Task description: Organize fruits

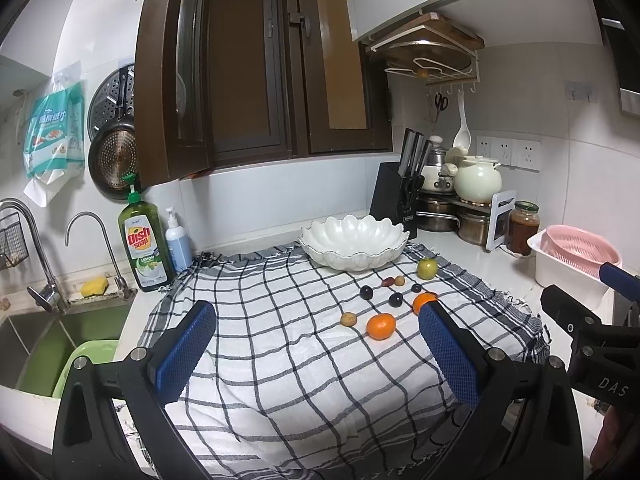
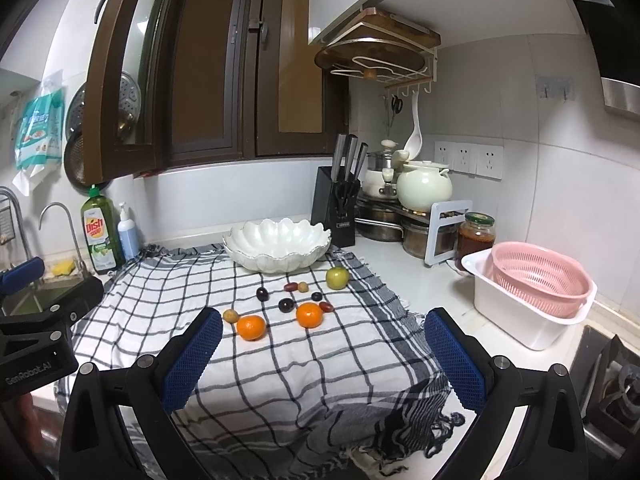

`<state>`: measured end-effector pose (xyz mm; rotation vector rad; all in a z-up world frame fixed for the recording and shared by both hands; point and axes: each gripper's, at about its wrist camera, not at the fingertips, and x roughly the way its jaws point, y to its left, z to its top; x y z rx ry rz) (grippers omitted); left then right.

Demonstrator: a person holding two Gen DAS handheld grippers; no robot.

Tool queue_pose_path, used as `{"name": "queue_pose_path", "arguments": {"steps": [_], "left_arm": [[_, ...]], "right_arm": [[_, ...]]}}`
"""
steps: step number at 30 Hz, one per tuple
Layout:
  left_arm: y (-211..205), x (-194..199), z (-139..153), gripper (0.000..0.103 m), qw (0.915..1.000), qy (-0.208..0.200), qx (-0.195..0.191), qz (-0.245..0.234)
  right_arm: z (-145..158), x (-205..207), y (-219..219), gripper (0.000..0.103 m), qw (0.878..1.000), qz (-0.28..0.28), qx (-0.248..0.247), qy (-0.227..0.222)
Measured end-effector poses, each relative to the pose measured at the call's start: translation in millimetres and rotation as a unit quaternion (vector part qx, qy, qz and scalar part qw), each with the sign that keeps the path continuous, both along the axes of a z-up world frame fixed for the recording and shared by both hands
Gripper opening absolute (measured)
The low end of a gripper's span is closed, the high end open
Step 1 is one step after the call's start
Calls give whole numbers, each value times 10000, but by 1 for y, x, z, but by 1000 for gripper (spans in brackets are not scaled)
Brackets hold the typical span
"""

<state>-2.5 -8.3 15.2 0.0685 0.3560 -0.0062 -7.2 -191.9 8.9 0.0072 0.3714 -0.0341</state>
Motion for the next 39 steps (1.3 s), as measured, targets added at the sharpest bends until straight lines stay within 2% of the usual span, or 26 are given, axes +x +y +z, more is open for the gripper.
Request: {"name": "queue_pose_path", "arguments": {"steps": [39], "left_arm": [[-6,-4,3,103,10000,-89,41,-8]], "right_arm": [[4,-4,-2,102,10000,-12,-44,-68]]}}
